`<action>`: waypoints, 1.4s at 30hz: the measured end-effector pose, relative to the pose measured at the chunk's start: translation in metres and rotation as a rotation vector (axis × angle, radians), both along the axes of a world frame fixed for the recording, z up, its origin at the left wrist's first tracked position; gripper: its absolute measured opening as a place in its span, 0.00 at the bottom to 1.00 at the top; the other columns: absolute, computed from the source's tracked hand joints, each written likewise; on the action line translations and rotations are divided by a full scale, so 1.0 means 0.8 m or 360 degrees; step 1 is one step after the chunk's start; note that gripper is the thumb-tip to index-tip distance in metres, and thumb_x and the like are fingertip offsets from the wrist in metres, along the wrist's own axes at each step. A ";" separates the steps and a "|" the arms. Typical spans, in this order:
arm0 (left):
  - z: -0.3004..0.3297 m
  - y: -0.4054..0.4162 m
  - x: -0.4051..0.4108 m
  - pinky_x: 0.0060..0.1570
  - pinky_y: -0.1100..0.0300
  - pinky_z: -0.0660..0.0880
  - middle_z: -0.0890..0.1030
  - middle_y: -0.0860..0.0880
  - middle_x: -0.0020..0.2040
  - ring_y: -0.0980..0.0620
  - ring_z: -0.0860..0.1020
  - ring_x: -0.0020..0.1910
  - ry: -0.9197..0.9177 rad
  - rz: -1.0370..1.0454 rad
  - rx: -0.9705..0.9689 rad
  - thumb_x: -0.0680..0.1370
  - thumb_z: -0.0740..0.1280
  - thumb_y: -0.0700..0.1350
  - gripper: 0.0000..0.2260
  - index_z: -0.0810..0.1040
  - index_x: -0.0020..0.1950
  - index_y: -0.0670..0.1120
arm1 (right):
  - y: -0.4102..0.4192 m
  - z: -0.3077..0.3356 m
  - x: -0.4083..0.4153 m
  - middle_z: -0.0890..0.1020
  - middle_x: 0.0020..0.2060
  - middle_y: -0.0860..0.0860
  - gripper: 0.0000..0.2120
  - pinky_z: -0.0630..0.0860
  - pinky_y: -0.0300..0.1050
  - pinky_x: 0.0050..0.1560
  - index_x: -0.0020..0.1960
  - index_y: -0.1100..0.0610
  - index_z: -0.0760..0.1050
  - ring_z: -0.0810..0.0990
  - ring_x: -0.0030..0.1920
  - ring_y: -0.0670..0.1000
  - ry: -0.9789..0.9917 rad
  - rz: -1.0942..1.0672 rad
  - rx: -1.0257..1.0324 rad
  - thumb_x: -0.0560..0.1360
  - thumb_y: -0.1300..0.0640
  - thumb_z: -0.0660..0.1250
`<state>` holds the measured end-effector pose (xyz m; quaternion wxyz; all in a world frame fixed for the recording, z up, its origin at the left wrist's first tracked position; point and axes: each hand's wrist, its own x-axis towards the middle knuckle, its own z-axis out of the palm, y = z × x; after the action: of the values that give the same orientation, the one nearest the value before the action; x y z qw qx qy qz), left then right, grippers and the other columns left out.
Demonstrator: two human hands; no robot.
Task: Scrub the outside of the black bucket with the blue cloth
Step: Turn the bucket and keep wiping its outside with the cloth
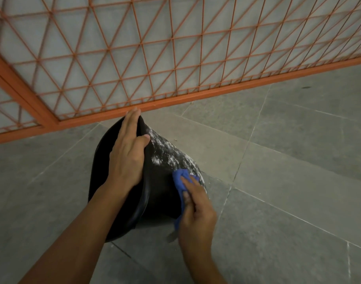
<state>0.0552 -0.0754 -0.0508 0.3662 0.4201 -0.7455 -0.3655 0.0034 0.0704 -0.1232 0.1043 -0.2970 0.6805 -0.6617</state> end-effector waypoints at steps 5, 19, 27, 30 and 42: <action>0.000 0.003 -0.005 0.72 0.61 0.54 0.60 0.53 0.77 0.60 0.56 0.75 -0.0016 -0.0042 -0.0037 0.71 0.56 0.47 0.30 0.61 0.75 0.49 | 0.018 -0.011 0.013 0.79 0.57 0.52 0.16 0.64 0.26 0.62 0.58 0.56 0.75 0.76 0.60 0.47 -0.0048 -0.0180 0.0073 0.72 0.67 0.64; -0.003 -0.001 0.002 0.74 0.60 0.54 0.62 0.49 0.76 0.56 0.58 0.75 0.0055 -0.0013 -0.0030 0.71 0.56 0.45 0.30 0.62 0.74 0.45 | 0.001 -0.021 0.006 0.79 0.56 0.51 0.14 0.67 0.30 0.62 0.56 0.57 0.78 0.76 0.58 0.45 -0.0092 -0.0155 0.0082 0.73 0.67 0.63; -0.001 -0.001 -0.002 0.73 0.63 0.53 0.62 0.49 0.76 0.59 0.58 0.73 0.0100 0.0018 0.0024 0.70 0.56 0.45 0.31 0.63 0.74 0.45 | 0.014 -0.035 0.009 0.75 0.55 0.43 0.17 0.63 0.21 0.59 0.58 0.55 0.76 0.73 0.59 0.40 -0.0231 -0.0234 0.0149 0.73 0.70 0.64; -0.003 0.000 -0.001 0.72 0.64 0.53 0.62 0.48 0.76 0.58 0.58 0.73 0.0093 0.0039 -0.0003 0.70 0.56 0.45 0.31 0.63 0.74 0.44 | 0.004 -0.040 -0.026 0.76 0.54 0.45 0.17 0.64 0.27 0.61 0.57 0.54 0.76 0.74 0.59 0.42 -0.0345 -0.0125 0.0221 0.74 0.70 0.62; -0.005 0.001 -0.001 0.72 0.64 0.54 0.63 0.48 0.76 0.55 0.59 0.74 0.0149 0.0043 -0.0035 0.70 0.56 0.44 0.30 0.64 0.73 0.44 | -0.001 -0.050 -0.059 0.79 0.55 0.50 0.13 0.65 0.32 0.63 0.57 0.59 0.78 0.74 0.58 0.47 -0.0541 -0.0118 0.0428 0.76 0.68 0.61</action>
<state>0.0546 -0.0750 -0.0552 0.4101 0.4085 -0.7259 -0.3715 -0.0441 0.0695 -0.1632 0.2318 -0.1393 0.7457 -0.6090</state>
